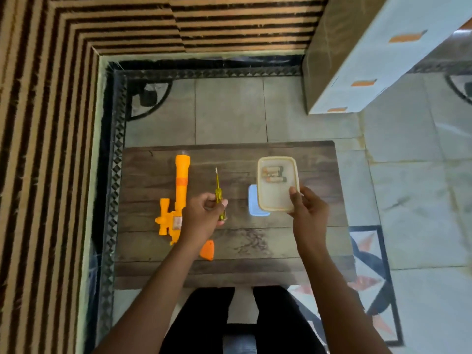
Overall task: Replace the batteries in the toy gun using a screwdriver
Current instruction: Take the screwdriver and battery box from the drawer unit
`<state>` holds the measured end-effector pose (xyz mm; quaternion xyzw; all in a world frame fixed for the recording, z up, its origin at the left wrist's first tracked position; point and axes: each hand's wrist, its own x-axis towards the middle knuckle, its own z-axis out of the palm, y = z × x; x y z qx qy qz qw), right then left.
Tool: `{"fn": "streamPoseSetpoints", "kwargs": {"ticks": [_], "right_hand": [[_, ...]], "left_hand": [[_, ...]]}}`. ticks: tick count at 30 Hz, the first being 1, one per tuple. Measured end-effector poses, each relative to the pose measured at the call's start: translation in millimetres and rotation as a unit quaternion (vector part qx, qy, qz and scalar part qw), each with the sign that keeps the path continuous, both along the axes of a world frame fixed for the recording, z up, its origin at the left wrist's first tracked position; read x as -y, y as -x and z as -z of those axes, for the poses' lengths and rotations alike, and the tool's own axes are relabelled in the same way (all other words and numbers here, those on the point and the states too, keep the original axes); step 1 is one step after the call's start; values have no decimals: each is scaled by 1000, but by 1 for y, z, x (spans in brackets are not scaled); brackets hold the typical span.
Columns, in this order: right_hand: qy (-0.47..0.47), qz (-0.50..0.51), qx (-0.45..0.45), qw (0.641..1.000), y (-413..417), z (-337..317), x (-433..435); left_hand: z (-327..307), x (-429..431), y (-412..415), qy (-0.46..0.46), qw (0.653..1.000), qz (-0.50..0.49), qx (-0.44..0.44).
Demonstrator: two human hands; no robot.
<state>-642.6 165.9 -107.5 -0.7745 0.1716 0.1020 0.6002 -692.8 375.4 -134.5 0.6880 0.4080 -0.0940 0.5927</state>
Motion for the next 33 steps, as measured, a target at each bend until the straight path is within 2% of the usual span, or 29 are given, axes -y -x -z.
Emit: {"fn": "streamPoseSetpoints", "kwargs": {"ticks": [7,12,23,27,31,33], "right_hand": [[66,8,65,996,-26,134,40],[52,51,119,990,-24,188,46],[-39,127,188,973,3,228,34],[-47,151,204,966,12,232,39],[-49,122,191,973,26,226,57],[-17,115,189,975,36,223,64]], "left_hand": [[131,16,-15,-28,1000,10,-6],[179,23,-13,-57,998,23,28],[205,24,-7,-82,991,13,107],[202,25,-3,-85,988,9,132],[187,33,23,-100,979,-3,177],[191,41,37,-115,981,15,153]]}}
